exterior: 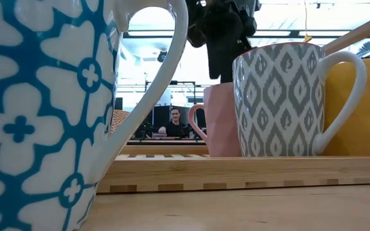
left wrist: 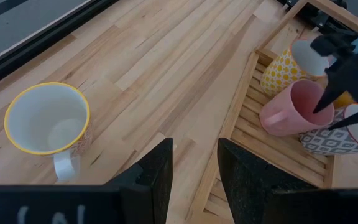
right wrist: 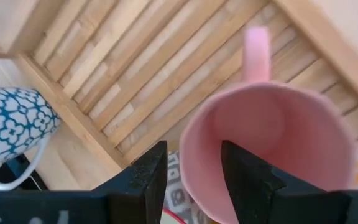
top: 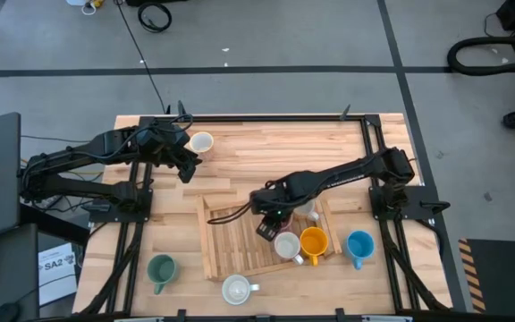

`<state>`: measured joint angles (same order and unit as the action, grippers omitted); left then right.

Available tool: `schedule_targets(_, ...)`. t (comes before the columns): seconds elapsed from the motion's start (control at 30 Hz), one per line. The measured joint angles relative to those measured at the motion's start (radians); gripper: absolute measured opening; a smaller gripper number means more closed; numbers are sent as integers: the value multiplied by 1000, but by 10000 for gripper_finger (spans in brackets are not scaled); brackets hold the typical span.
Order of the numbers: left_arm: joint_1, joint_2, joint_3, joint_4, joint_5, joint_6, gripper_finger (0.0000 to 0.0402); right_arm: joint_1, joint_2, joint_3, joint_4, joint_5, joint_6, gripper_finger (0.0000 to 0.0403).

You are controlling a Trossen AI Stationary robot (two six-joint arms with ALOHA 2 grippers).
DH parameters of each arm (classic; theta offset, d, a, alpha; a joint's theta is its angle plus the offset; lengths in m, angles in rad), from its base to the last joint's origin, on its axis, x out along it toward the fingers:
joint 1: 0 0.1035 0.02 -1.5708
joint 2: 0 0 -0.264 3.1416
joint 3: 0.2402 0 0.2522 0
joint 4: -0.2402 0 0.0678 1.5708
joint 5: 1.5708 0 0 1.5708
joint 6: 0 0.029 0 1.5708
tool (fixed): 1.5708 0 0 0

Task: Place coffee mugs
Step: Put the white-orange patterned mug on the shelf

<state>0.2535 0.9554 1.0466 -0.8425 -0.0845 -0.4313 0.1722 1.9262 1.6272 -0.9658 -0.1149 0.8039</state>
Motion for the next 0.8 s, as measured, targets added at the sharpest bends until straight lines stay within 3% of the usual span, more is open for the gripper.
schedule_targets(0.23,0,0,0,0,0,0,133,-19,-64,0,7,71,-52,156)
schedule_targets(0.8,0,0,0,10,0,62,133,-127,-83,1,11,72,-362,156)
